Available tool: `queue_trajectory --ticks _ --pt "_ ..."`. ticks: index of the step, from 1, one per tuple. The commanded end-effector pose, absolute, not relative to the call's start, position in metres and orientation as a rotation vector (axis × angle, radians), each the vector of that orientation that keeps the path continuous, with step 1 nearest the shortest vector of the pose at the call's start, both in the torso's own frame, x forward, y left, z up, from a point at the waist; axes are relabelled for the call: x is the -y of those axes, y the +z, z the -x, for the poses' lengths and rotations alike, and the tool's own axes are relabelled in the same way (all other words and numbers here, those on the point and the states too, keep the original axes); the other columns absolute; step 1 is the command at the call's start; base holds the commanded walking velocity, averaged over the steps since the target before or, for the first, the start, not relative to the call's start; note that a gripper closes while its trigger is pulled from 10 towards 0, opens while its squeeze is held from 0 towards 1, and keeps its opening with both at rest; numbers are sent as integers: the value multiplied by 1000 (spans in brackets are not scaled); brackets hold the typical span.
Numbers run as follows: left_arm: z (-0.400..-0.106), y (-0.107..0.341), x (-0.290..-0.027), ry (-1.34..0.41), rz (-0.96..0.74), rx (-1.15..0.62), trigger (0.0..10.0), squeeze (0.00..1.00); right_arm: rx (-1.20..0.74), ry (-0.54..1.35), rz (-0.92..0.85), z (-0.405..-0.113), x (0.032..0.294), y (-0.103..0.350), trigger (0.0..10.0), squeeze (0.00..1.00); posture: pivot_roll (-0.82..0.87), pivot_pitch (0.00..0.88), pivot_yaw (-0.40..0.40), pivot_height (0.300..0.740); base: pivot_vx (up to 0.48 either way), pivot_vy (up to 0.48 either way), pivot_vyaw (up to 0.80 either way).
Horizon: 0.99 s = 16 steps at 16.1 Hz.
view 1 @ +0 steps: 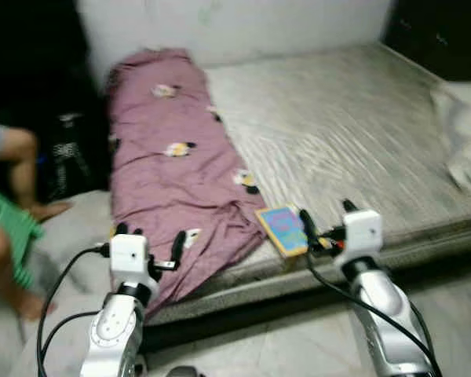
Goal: Clean up the room
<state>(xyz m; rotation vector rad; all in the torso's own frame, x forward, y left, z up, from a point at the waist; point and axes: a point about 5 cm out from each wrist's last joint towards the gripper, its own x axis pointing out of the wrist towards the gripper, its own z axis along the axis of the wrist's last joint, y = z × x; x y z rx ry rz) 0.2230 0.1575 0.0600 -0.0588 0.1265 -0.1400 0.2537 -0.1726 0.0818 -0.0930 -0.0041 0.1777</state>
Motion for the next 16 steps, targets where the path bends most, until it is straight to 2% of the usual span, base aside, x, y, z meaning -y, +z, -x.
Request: queue_trajectory --ticks 1,13,16 --pt "-224 62 -165 -120 47 -117 10000 0 14 199 86 -256 165 84 10000 0 -23 0 -7 740 0 0 0" --pt "-225 62 -164 -134 57 -116 10000 0 13 183 102 -256 168 82 10000 0 -27 0 -6 740 377 0 0" --pt "-226 60 -165 -111 46 -126 10000 0 14 189 104 -256 167 82 10000 0 -25 0 -5 740 0 0 0"
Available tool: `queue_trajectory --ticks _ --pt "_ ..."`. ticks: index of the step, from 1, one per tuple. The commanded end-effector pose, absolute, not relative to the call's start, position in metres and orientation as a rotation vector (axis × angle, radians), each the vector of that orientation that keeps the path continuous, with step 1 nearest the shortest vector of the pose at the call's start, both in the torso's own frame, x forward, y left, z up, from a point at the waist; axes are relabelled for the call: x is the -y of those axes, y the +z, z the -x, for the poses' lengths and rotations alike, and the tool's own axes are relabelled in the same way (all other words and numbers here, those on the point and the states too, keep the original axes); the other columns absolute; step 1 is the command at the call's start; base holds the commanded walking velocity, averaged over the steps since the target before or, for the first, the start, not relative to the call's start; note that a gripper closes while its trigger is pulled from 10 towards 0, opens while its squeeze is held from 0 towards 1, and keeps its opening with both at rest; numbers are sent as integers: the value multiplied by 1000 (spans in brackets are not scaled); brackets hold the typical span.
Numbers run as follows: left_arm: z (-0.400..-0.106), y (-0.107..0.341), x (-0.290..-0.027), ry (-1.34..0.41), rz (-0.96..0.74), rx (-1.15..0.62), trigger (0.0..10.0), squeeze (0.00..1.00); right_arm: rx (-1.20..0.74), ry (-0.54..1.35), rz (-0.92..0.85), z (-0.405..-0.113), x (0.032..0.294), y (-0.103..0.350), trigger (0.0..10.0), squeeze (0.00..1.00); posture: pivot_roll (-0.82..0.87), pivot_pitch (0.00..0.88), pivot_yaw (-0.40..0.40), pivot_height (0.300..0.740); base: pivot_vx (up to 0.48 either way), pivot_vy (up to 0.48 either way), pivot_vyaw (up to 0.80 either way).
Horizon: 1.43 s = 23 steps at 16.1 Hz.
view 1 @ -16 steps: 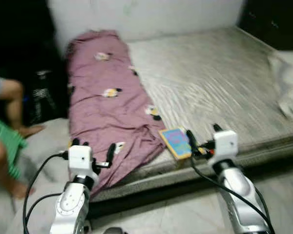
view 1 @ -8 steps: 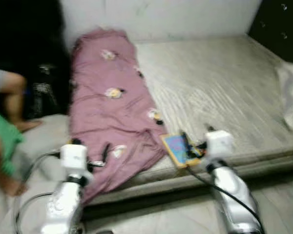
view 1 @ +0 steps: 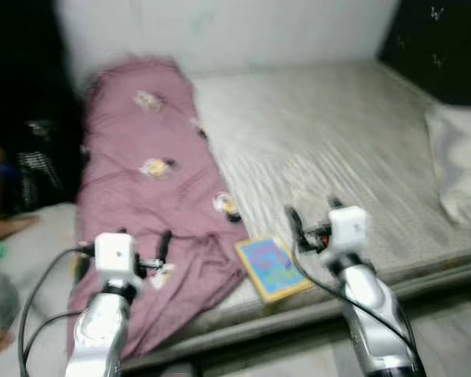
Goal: Clean up the room
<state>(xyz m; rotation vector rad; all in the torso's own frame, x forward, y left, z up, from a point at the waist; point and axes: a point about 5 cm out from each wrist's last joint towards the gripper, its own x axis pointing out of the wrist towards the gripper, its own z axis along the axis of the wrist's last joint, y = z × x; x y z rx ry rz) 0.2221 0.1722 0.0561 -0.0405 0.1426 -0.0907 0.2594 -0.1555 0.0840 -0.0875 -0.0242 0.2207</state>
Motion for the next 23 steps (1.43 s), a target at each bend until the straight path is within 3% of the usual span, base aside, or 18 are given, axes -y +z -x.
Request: queue_trajectory --ticks 1,6,10,18,23 --pt "-226 60 -165 -110 43 -125 10000 0 20 199 117 -255 166 83 10000 0 -24 0 -5 740 0 0 781" --pt "-227 60 -164 -114 29 -126 10000 0 19 192 110 -257 165 82 10000 0 -24 0 -4 740 0 -55 589" --pt "-228 60 -163 -120 31 -127 10000 0 21 194 110 -258 165 82 10000 0 -23 0 -3 740 0 -378 0" --pt "-227 59 -161 -128 34 -132 10000 0 27 206 119 -257 164 83 10000 0 -24 0 -6 740 0 -364 632" --pt "-225 58 -160 -132 39 -136 10000 0 24 203 119 -257 165 82 10000 0 -25 0 -8 740 0 -356 0"
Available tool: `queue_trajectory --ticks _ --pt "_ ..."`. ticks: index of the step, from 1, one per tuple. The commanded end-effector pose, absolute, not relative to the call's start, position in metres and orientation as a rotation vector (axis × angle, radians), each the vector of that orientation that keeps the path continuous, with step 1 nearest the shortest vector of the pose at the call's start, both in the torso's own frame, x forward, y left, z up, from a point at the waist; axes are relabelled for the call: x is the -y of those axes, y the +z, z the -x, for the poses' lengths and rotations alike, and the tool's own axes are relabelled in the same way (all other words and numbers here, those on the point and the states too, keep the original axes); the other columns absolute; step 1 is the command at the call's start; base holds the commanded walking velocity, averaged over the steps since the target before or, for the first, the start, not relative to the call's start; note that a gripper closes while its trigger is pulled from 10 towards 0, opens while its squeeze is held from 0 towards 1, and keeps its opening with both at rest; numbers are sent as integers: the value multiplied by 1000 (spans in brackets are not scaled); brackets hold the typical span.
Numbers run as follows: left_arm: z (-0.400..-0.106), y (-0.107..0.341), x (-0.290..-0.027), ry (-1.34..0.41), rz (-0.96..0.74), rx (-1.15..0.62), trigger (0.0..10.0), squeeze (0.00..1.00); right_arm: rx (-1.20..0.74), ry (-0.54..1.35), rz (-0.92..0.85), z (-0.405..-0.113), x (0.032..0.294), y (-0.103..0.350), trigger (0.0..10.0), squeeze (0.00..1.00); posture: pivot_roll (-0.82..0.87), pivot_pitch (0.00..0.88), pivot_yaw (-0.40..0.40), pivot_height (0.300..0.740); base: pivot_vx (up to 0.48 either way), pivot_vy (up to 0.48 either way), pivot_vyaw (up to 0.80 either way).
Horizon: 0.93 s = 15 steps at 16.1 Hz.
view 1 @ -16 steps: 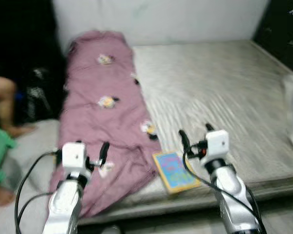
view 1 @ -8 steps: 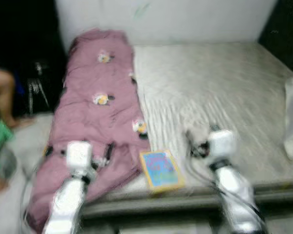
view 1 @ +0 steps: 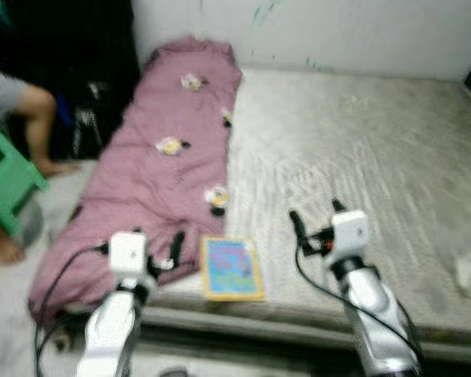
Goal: Clean up the room
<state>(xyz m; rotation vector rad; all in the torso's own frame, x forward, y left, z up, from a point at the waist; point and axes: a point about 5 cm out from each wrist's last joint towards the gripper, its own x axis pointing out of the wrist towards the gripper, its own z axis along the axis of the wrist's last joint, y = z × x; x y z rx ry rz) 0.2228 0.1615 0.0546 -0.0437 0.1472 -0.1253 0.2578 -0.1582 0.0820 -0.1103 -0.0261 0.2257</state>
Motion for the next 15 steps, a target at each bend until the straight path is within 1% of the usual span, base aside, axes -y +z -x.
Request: queue_trajectory --ticks 1,15 --pt "-225 58 -159 -133 39 -136 10000 0 23 203 121 -257 166 82 10000 0 -26 0 -10 740 0 -356 0" --pt "-224 56 -159 -134 41 -141 10000 0 16 208 134 -259 165 80 10000 0 -18 0 -18 740 0 -356 0"
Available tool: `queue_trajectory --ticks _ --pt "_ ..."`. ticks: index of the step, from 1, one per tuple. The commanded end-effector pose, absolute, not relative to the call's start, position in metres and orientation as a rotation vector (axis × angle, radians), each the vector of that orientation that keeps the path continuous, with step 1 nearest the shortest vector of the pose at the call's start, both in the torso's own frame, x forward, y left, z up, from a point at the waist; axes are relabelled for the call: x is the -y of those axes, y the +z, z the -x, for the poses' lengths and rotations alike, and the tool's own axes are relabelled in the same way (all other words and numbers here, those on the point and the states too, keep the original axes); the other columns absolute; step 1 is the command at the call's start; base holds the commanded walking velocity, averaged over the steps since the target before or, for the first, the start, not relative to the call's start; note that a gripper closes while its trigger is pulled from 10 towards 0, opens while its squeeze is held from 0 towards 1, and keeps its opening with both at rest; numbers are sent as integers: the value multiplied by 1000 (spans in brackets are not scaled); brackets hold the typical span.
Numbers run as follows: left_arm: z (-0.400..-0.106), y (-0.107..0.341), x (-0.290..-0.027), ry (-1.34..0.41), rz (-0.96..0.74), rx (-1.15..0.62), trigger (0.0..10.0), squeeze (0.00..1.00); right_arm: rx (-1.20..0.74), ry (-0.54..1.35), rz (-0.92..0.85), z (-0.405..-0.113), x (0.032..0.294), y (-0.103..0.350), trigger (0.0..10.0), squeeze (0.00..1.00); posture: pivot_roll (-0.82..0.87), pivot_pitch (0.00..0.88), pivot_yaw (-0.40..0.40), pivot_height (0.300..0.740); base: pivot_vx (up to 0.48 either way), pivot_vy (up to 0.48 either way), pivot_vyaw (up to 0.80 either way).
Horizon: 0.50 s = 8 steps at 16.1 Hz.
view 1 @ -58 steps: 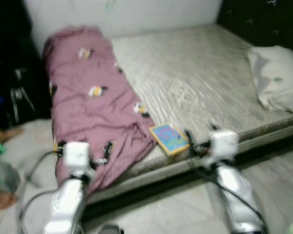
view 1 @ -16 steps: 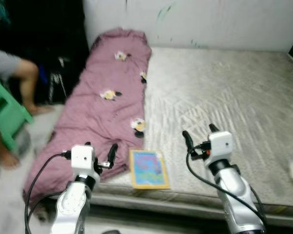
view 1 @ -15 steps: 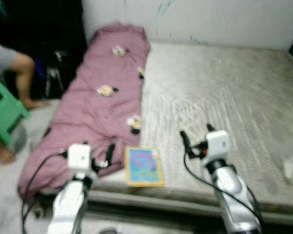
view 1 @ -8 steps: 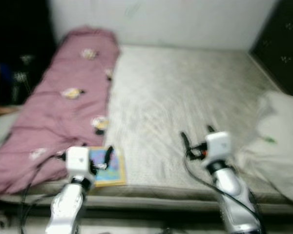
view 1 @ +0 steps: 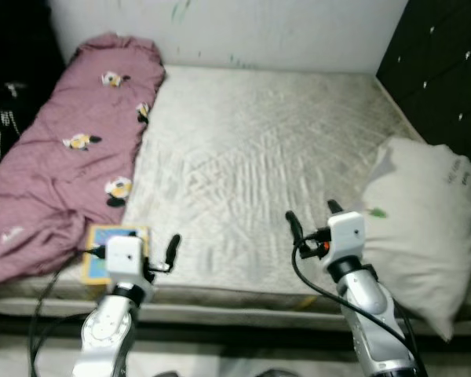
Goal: Clean up the room
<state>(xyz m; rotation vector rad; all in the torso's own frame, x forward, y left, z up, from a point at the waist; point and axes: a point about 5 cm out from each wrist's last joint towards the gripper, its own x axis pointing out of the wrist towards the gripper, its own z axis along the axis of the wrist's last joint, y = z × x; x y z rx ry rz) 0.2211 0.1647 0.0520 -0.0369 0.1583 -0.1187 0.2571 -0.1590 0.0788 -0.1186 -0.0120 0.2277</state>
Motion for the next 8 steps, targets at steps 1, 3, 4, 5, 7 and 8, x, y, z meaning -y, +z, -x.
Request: queue_trajectory --ticks 1,3,4,5,7,8 --pt "-224 56 -159 -133 40 -140 10000 0 14 207 136 -259 166 80 10000 0 -17 0 -18 740 0 -352 0" --pt "-224 56 -160 -133 38 -140 10000 0 14 206 135 -259 165 80 10000 0 -17 0 -16 740 0 -356 0" --pt "-224 56 -160 -134 38 -139 10000 0 13 205 135 -259 165 80 10000 0 -17 0 -16 740 0 -356 0" --pt "-224 56 -160 -134 38 -139 10000 0 13 205 136 -259 165 79 10000 0 -17 0 -15 740 0 -356 0" --pt "-225 56 -160 -133 39 -137 10000 0 12 204 137 -259 165 79 10000 0 -16 0 -17 740 0 -352 0" --pt "-226 56 -159 -132 39 -136 10000 0 13 203 139 -260 166 79 10000 0 -16 0 -18 740 0 -352 0"
